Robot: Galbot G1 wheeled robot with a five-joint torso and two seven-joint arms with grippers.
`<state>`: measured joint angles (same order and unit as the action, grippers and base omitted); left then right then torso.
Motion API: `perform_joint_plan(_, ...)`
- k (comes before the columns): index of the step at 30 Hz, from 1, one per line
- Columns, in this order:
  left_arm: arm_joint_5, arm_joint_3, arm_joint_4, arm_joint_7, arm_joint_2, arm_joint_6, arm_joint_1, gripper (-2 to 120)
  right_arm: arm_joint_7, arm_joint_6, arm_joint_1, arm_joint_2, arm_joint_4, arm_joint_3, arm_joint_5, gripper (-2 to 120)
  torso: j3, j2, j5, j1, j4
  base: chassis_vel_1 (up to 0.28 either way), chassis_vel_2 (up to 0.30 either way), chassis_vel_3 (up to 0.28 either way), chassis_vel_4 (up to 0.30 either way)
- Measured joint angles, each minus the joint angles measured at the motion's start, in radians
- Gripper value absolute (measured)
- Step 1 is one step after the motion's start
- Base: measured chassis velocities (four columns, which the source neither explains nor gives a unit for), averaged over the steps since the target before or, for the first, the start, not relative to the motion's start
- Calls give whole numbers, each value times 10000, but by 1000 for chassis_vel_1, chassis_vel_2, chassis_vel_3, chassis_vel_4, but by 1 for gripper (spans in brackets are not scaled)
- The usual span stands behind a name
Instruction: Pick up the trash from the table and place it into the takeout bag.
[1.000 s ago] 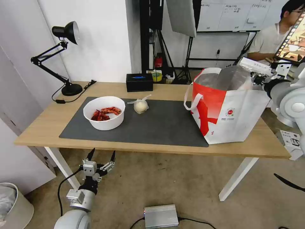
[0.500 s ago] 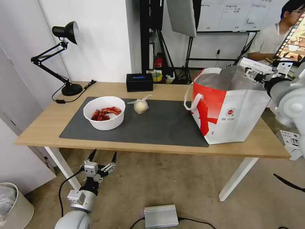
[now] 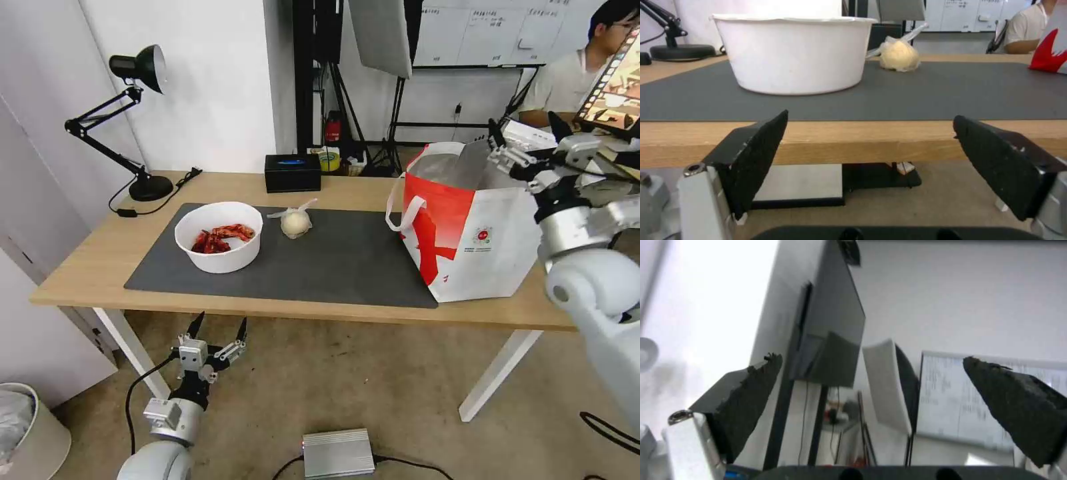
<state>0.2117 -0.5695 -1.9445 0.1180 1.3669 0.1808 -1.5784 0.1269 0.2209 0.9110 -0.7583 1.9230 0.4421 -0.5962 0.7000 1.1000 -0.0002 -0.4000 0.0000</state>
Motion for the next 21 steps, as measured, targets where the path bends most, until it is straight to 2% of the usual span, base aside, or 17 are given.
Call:
perform_joint_plan(4, -9, -3, -15, 1, 43, 15, -20, 100, -199, 657, 761, -433, 321, 115, 1256, 100, 0, 0, 0, 0, 1, 0, 0, 0, 0)
perform_joint_plan(8, -15, -32, -27, 1, 83, 69, -47, 100, -434, 1070, 1594, -969, 553, 209, 1906, 100, 0, 0, 1, 1, -1, 0, 0, 0, 0)
perform_joint_plan(12, -16, -53, -47, 1, 116, 115, -68, 100, -500, 1254, 1967, -1360, 588, 285, 2242, 100, 0, 0, 0, 0, 0, 0, 0, 0, 0)
perform_joint_plan(21, 10, -173, -148, -4, 142, 138, -78, 100, -612, 1437, 3288, -2925, 730, 653, 2850, 100, 0, 0, 1, 0, 0, 0, 0, 0, 0)
